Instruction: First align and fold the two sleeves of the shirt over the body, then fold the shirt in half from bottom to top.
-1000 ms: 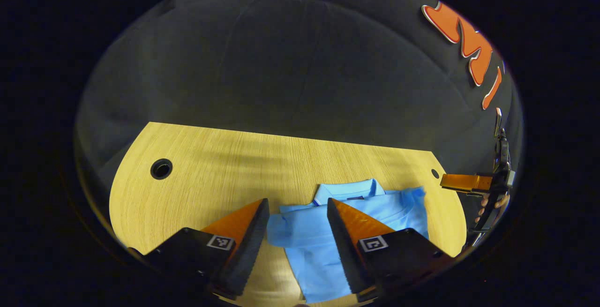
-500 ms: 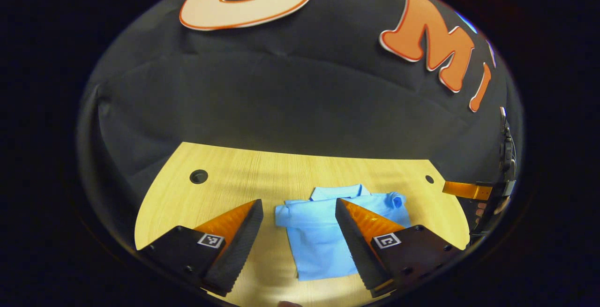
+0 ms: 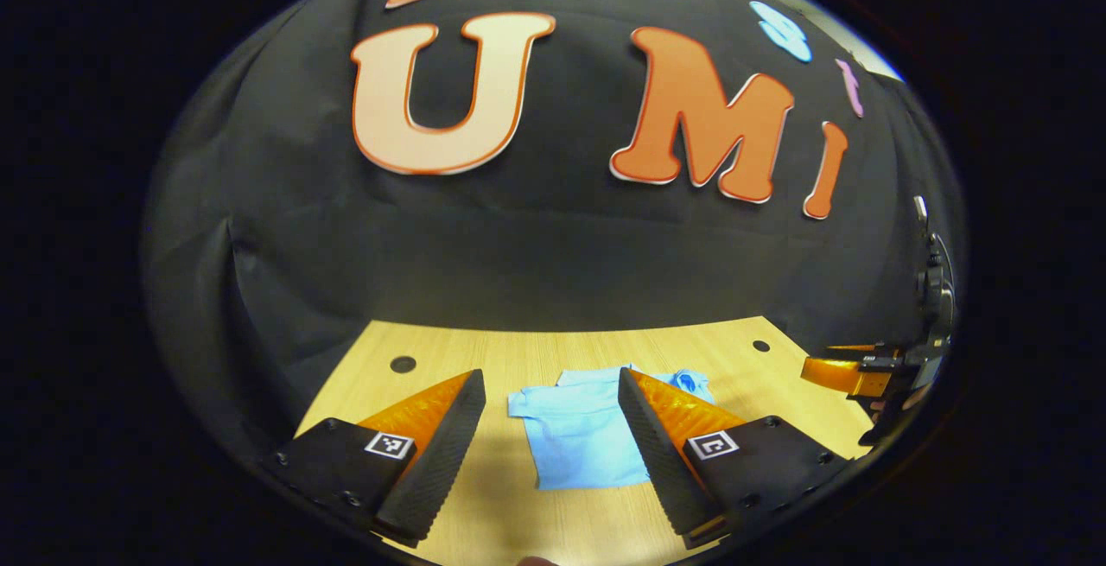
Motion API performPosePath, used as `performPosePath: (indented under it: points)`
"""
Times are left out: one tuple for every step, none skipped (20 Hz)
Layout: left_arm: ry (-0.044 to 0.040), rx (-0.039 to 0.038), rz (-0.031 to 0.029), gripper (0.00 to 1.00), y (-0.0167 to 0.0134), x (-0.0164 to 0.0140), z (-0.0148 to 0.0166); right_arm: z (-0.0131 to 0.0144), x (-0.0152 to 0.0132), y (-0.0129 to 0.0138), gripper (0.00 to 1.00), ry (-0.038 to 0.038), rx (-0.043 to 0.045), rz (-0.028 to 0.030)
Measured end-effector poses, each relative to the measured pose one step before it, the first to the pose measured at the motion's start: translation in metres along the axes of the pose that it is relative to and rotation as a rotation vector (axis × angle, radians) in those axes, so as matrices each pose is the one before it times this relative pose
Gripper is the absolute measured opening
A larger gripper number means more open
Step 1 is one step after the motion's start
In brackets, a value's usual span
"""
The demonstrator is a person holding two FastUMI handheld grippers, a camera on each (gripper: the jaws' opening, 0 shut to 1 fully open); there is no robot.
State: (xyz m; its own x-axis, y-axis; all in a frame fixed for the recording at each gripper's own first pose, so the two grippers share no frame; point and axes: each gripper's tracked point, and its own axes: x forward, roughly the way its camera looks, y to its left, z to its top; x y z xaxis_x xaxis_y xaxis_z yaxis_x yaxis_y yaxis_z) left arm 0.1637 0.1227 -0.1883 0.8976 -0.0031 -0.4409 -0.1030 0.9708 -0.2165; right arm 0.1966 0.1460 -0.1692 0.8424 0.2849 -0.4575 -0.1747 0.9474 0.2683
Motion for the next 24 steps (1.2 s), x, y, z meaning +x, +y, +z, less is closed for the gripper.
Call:
performPosePath:
  points:
    - [-0.02216,0.02066,0.00624,0.99,-0.00162,-0.01121,0.00277,0.00273,-0.00994,-0.00088,0.88,-0.02027,-0.01294,0.00152]
    - [-0.02220,0.01083,0.00662,0.99,-0.00401,-0.01229,0.00243,0.00292,-0.01131,-0.00209,0.88,-0.02197,-0.01251,-0.00137]
    - [-0.02254,0.00465,0.00347,0.99,-0.00316,-0.01371,0.00287,0.00391,-0.01115,0.00026,0.88,-0.02029,-0.01084,0.00094]
    - [-0.02596,0.00099,0.00604,0.99,0.00093,-0.01671,0.00292,0.00416,-0.01241,0.00159,0.88,-0.02247,-0.00616,0.00372]
    - [-0.02538,0.00157,0.00575,1.00,-0.00038,-0.01506,0.00421,0.00348,-0.00937,0.00168,0.88,-0.02177,-0.00574,0.00688]
    - [-0.02277,0.00400,0.00492,0.97,-0.00086,-0.01363,0.00416,0.00205,-0.00898,0.00100,0.88,-0.01929,-0.00566,0.00446]
    - [-0.02290,0.00786,0.00344,0.99,-0.00096,-0.01229,0.00390,0.00139,-0.00980,0.00098,0.88,-0.01525,-0.00580,0.00511]
    - [-0.01678,0.00117,-0.00020,0.99,-0.00271,-0.01195,0.00239,-0.00012,-0.00998,0.00094,0.88,-0.00684,-0.00334,0.00002]
    - [-0.01828,-0.00175,-0.00236,0.99,-0.00493,-0.00866,0.00283,-0.00140,-0.00888,0.00136,0.88,-0.00625,-0.00080,0.00144]
    - [-0.01045,-0.00629,0.00275,0.99,-0.00163,-0.00712,0.00017,-0.00135,-0.00987,0.00210,0.88,-0.00888,-0.00184,0.00133]
    - [-0.00753,-0.00695,0.00151,0.99,-0.00206,-0.00907,0.00080,-0.00294,-0.00813,0.00085,0.88,-0.00722,-0.00565,0.00354]
    - [-0.00482,-0.00715,0.00584,1.00,-0.00326,-0.00851,-0.00147,-0.00249,-0.00727,0.00140,0.88,-0.00845,-0.00904,0.00119]
    - [-0.00798,-0.00504,0.00219,0.99,-0.00262,-0.00831,0.00042,-0.00235,-0.00708,0.00105,0.88,-0.00494,-0.00827,-0.00065]
    - [-0.00594,-0.00318,0.00091,0.99,-0.00391,-0.00577,-0.00129,-0.00165,-0.00620,-0.00002,0.88,-0.00755,-0.00410,-0.00098]
    - [-0.00633,-0.00257,-0.00035,0.99,-0.00329,-0.00562,-0.00093,0.00117,-0.00674,0.00079,0.88,-0.01283,-0.00041,-0.00030]
    - [-0.00732,-0.00079,-0.01124,0.99,-0.00587,-0.00658,-0.00067,-0.00009,-0.00517,-0.00009,0.88,-0.00910,0.00158,0.00012]
    - [-0.00091,0.00286,-0.00758,0.99,-0.00377,-0.00364,-0.00095,-0.00121,-0.00480,-0.00275,0.88,-0.00252,0.00211,-0.00458]
    - [0.00096,0.00785,0.00291,0.99,-0.00024,-0.00330,-0.00279,0.00116,-0.00436,-0.00117,0.88,-0.00478,0.00241,-0.00219]
    - [-0.00027,0.00637,0.00495,0.99,-0.00059,-0.00332,0.00089,0.00167,-0.00512,-0.00194,0.88,-0.00737,0.00475,-0.00503]
    - [-0.00388,0.00080,-0.00195,0.97,-0.00250,-0.00195,0.00165,0.00216,-0.00285,-0.00207,0.88,-0.00944,0.00443,-0.00076]
    - [-0.00185,-0.00085,-0.00139,0.99,-0.00231,-0.00256,0.00125,0.00230,-0.00252,-0.00125,0.88,-0.00944,0.00277,-0.00377]
    - [0.00136,0.00118,-0.00038,0.99,-0.00168,-0.00191,-0.00085,0.00219,-0.00435,-0.00353,0.88,-0.00918,0.00136,-0.00294]
    - [-0.00148,0.00218,0.00326,0.99,-0.00014,-0.00099,-0.00118,0.00124,-0.00234,-0.00125,0.88,-0.00881,0.00027,-0.00145]
    - [-0.00183,0.00211,0.00380,0.99,-0.00021,-0.00072,0.00093,0.00124,-0.00016,-0.00129,0.88,-0.00664,-0.00185,-0.00078]
